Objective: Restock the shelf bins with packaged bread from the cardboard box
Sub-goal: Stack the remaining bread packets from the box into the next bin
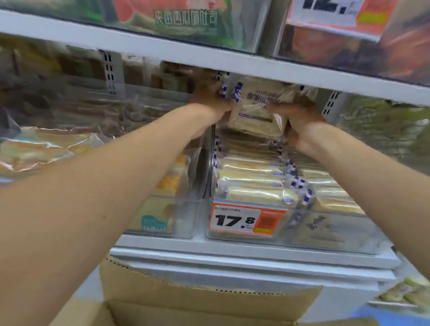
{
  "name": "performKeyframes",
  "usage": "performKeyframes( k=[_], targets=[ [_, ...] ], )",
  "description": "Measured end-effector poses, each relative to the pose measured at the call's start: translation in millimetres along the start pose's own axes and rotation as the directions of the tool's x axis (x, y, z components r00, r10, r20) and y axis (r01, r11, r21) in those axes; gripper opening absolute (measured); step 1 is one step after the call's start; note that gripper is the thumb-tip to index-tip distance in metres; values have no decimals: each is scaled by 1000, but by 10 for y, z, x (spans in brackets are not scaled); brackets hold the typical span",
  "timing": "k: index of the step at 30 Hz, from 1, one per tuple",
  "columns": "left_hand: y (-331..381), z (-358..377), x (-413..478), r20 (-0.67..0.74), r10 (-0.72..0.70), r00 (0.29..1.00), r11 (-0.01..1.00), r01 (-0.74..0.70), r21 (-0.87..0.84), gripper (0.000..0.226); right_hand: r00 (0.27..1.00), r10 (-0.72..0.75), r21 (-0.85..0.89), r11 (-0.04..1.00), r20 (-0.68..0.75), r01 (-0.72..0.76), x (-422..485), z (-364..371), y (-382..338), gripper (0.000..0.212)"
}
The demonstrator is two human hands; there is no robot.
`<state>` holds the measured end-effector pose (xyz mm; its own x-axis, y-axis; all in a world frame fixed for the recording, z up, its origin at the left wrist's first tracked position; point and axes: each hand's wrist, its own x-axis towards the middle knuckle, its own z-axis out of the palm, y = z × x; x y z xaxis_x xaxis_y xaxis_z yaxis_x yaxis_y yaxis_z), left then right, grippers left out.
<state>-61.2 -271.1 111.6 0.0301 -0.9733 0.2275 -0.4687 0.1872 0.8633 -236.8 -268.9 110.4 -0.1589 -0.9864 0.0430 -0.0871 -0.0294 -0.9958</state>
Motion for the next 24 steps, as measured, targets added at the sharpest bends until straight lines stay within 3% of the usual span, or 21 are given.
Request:
performKeyframes(
  k=[2, 3, 8, 10, 12, 15, 18, 22, 24],
  targets=[
    [-115, 16, 63, -4, -4, 1000, 1000, 4, 20, 54, 999, -42, -135, 990, -15, 39, 92, 23, 86, 101],
    [-164, 33, 82, -7, -19, 1000, 1000, 19, 22, 60, 998, -69, -207, 976, -11, 65, 118, 19, 134, 118],
    [-194, 81, 76, -140, -15, 990, 999, 11, -34, 65, 986, -168, -418, 897, -17, 146, 76, 28, 204, 89],
    [-177, 76, 12, -218, -24, 976, 995, 4, -95, 58, 987, -154, -455, 876, 53, 161, 32, 71, 189, 80],
    [-174, 69, -19, -253, -32, 967, 993, 2, -117, 40, 987, -158, -481, 863, 36, 156, 39, 91, 201, 88],
    [-164, 56, -37, -226, -47, 973, 996, 27, -89, 28, 973, -230, -533, 826, -22, 183, 3, 133, 231, 101],
    [-173, 47, -17, -227, -82, 970, 993, 61, -98, 26, 916, -390, -630, 736, -92, 250, -22, 115, 261, 109],
    [-169, 16, -20, -173, -119, 978, 991, 105, -87, 31, 895, -444, -627, 710, -45, 321, -19, 85, 292, 81],
    [-145, -19, -42, -143, -121, 982, 992, 113, -64, 32, 905, -424, -597, 733, -26, 326, -17, 50, 300, 82]
  ],
)
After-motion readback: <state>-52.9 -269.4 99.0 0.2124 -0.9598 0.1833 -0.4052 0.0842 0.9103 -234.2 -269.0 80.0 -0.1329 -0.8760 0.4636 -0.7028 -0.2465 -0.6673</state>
